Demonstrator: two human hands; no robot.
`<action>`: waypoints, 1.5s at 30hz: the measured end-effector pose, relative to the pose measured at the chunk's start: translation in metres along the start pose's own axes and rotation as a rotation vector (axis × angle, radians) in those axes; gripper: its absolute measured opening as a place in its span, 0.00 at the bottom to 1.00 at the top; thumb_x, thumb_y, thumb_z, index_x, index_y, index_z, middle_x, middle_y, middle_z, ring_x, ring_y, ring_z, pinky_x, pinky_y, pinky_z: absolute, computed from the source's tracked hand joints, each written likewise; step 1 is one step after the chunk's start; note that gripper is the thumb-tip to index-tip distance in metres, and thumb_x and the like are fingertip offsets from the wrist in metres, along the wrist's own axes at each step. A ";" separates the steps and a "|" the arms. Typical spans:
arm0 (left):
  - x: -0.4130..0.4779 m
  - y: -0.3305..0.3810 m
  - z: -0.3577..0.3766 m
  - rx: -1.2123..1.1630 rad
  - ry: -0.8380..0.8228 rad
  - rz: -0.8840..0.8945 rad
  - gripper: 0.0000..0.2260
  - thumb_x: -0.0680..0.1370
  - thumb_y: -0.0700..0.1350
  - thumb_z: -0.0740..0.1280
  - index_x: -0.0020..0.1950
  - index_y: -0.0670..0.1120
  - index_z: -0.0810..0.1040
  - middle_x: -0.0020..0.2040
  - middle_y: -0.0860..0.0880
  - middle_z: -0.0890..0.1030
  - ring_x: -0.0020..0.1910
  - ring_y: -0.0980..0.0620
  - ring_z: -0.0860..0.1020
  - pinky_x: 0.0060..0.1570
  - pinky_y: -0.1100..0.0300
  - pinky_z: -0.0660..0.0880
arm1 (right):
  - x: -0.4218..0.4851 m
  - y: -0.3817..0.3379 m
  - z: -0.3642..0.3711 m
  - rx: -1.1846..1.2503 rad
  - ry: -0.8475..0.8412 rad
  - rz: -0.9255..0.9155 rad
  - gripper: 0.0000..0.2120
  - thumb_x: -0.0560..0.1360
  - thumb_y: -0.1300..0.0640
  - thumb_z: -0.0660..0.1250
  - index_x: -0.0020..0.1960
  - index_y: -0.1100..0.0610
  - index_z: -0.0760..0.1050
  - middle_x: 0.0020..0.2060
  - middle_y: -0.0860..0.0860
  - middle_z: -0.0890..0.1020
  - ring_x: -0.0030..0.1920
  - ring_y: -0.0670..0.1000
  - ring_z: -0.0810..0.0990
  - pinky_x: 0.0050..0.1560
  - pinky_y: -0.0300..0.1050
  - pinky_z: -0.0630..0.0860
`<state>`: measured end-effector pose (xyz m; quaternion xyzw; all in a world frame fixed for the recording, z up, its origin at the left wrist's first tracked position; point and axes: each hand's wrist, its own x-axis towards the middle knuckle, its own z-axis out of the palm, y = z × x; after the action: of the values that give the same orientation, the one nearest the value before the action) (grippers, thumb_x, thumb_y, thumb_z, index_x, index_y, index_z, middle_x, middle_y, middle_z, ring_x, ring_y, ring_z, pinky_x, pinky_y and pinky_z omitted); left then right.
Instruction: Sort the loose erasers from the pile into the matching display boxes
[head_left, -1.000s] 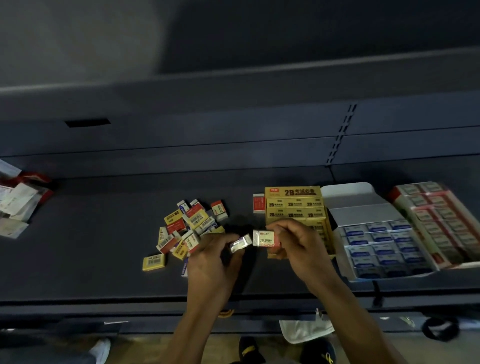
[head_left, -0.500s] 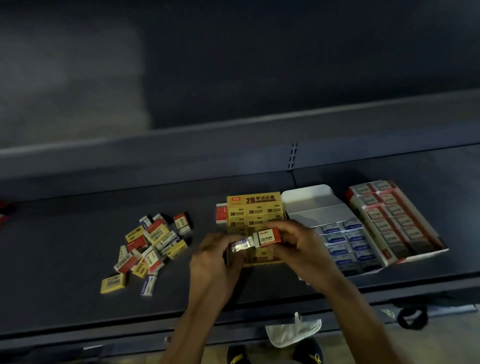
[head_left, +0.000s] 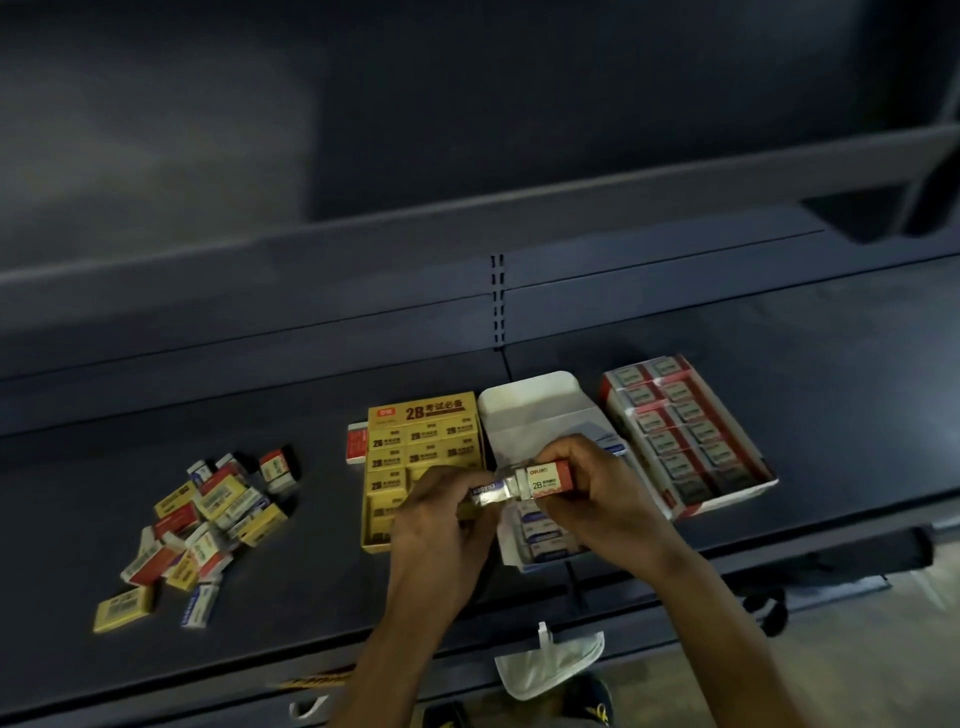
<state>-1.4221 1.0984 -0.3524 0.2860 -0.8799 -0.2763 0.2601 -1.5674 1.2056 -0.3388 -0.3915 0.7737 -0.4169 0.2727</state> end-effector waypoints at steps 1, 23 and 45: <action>0.001 0.004 0.005 -0.003 -0.004 0.006 0.12 0.68 0.39 0.76 0.49 0.49 0.81 0.46 0.53 0.80 0.42 0.61 0.76 0.43 0.74 0.69 | -0.002 0.003 -0.005 -0.020 0.010 0.003 0.12 0.70 0.62 0.69 0.45 0.46 0.72 0.37 0.46 0.80 0.37 0.44 0.80 0.41 0.48 0.78; -0.002 0.060 0.067 -0.017 -0.006 -0.082 0.13 0.68 0.38 0.75 0.50 0.49 0.82 0.46 0.54 0.80 0.43 0.62 0.76 0.46 0.82 0.64 | 0.014 0.071 -0.115 -0.501 0.430 -0.126 0.16 0.69 0.69 0.69 0.55 0.58 0.80 0.47 0.58 0.81 0.50 0.59 0.77 0.55 0.54 0.70; -0.005 0.066 0.072 0.023 0.051 -0.111 0.14 0.69 0.39 0.75 0.53 0.50 0.81 0.49 0.51 0.81 0.46 0.55 0.79 0.47 0.62 0.76 | 0.050 0.089 -0.114 -0.636 0.401 -0.044 0.10 0.75 0.62 0.63 0.53 0.55 0.79 0.54 0.53 0.76 0.53 0.55 0.70 0.49 0.39 0.66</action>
<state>-1.4868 1.1710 -0.3637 0.3444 -0.8588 -0.2729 0.2635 -1.7135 1.2445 -0.3627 -0.3839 0.8938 -0.2302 -0.0284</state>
